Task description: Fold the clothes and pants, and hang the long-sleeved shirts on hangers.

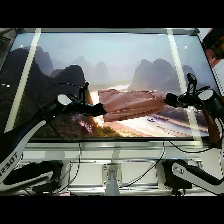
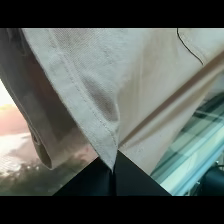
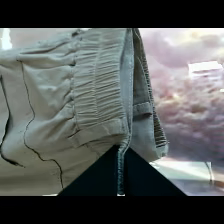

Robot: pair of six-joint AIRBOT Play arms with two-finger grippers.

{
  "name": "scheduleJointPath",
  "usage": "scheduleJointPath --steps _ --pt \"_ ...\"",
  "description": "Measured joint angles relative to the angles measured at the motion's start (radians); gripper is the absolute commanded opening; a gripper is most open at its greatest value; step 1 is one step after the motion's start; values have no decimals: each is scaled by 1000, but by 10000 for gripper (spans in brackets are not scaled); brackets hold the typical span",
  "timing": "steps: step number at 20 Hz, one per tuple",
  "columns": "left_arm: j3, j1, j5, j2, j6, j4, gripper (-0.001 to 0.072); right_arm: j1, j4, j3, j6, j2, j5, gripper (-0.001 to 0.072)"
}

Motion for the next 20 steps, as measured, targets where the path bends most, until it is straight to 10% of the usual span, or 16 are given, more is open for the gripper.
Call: scheduleJointPath --steps 1,3,20 --pt "0 -3 18 -10 0 2 234 0 -5 1 0 -16 2 69" --pt "0 -7 53 -26 -3 7 706 -1 -21 1 1 -43 3 398" --pt "0 121 6 -20 59 -120 690 -129 -106 241 42 -139 107 373"
